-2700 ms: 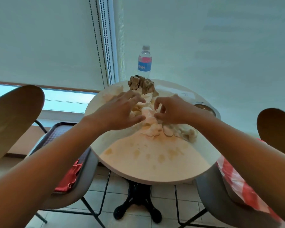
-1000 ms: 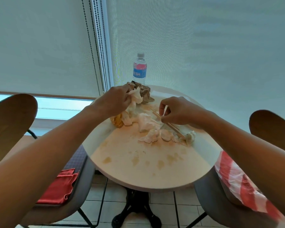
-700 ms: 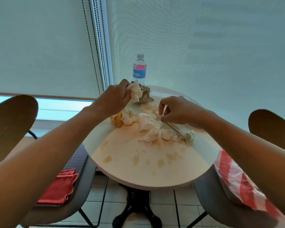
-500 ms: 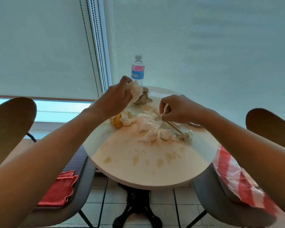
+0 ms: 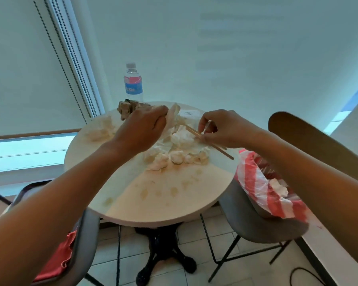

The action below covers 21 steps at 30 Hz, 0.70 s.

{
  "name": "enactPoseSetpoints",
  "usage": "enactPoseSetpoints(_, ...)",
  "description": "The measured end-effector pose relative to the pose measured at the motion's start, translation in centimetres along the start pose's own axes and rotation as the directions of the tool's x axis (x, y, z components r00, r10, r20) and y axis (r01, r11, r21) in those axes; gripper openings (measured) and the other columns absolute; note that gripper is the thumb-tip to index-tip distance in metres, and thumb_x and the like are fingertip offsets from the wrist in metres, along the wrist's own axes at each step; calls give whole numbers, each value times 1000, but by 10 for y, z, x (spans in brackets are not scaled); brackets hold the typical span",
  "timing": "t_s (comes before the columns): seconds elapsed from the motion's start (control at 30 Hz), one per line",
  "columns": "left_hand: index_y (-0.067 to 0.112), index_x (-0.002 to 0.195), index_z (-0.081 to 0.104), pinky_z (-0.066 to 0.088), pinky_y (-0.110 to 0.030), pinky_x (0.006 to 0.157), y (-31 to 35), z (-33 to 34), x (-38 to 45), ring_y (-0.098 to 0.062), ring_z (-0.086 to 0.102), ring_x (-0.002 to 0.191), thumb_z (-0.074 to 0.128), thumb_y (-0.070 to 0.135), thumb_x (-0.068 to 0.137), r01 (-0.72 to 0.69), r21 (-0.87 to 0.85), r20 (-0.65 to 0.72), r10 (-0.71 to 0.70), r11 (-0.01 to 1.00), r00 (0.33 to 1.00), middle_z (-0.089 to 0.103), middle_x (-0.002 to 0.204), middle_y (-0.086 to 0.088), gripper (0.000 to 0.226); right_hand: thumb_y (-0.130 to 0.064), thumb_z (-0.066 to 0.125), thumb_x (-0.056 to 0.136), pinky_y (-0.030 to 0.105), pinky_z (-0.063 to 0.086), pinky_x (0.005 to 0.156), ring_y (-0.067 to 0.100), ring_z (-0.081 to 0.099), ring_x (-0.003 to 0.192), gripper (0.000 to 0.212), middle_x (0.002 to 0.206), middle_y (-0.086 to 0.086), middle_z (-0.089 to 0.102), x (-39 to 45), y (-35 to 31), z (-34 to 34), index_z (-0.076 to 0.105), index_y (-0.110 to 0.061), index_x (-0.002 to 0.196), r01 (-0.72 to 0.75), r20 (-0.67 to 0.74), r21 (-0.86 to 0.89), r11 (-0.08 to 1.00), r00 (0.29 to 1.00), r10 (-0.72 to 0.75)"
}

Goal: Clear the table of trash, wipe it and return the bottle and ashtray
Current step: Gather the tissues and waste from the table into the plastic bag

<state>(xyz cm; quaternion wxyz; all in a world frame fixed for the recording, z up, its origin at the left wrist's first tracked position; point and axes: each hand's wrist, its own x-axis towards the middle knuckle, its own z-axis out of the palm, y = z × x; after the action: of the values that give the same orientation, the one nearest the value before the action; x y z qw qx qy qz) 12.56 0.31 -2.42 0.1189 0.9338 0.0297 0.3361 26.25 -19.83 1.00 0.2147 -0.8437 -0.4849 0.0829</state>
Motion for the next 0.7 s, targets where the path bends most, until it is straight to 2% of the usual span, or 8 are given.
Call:
enactPoseSetpoints(0.13,13,73,43,33,-24,55,37,20,16,-14,41,57,44,6,98,-22,-125,-9,21,992,1000,43,63,2,26,-19,74,83,17,48,66,5,64,68,13,77,-5,72,-22,31,-18,71,-24,94,-66,-65,21,998,996,67)
enactPoseSetpoints(0.23,22,75,39,30,-15,56,64,39,31,-4,41,59,44,8,96,-47,-176,20,51,983,998,39,64,12,26,-22,76,83,19,52,70,4,68,70,13,76,-6,74,-40,57,-32,72,-24,94,-94,-96,52,994,990,99)
enactPoseSetpoints(0.37,23,80,43,30,-18,60,106,73,53,-14,42,66,41,14,98,-46,-220,93,68,974,993,46,72,7,20,-21,78,83,19,56,70,0,70,68,13,76,-8,75,-69,105,-50,73,-23,95,-139,-109,84,987,983,148)
enactPoseSetpoints(0.43,19,94,57,35,-23,67,126,96,63,-17,50,78,41,18,99,-10,-212,153,44,977,987,57,87,1,17,-21,79,84,15,55,64,-1,71,65,14,75,-9,74,-83,134,-58,72,-23,96,-171,-97,83,982,979,179)
enactPoseSetpoints(0.53,23,114,62,39,-30,76,155,133,76,-19,56,92,41,26,99,41,-180,231,1,983,973,61,105,-2,25,-21,80,84,11,52,58,1,71,64,15,73,-9,74,-104,181,-64,71,-23,95,-219,-83,102,970,970,228)
enactPoseSetpoints(0.7,18,121,61,33,-26,77,207,203,94,-27,58,94,49,20,96,133,-135,319,-84,982,944,62,104,-12,27,-25,82,82,10,53,59,-1,70,67,14,77,-8,73,-130,265,-61,73,-23,91,-290,-79,118,950,951,300)
